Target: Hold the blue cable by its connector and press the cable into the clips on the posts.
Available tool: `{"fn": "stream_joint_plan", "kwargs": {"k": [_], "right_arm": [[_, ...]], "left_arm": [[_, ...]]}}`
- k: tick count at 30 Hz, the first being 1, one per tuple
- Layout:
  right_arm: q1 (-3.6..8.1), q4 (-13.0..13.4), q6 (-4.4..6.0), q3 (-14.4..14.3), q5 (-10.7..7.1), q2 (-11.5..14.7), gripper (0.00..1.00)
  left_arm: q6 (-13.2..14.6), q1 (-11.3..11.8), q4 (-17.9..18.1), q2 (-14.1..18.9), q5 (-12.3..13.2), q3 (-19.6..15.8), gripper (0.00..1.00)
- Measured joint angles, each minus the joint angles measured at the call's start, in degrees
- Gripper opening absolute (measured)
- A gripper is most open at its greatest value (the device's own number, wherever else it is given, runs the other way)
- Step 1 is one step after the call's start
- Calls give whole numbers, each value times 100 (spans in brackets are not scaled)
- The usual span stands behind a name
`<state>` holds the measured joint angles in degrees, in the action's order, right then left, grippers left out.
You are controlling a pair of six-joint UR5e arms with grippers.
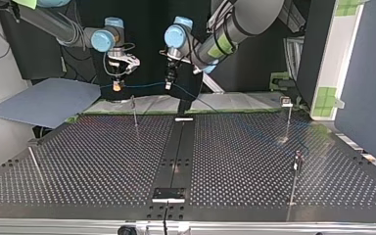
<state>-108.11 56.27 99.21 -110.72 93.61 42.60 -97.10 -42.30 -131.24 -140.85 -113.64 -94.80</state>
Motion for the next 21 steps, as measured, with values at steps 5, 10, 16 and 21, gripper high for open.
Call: {"fn": "stream_joint_plan", "kwargs": {"k": [5,10,16,21], "right_arm": [[111,58,30,-4,18,-1,0],[188,188,36,-5,-36,-11,0],[222,311,36,28,-141,-112,0],[254,328,42,185,-200,-300,0]], "left_arm": [[17,-111,-161,-176,-36,185,0],[-59,-256,-394,-410,-95,419,0],[-95,-344,-652,-716,-243,742,0],[-97,-365,-785,-789,-350,998,0]]}}
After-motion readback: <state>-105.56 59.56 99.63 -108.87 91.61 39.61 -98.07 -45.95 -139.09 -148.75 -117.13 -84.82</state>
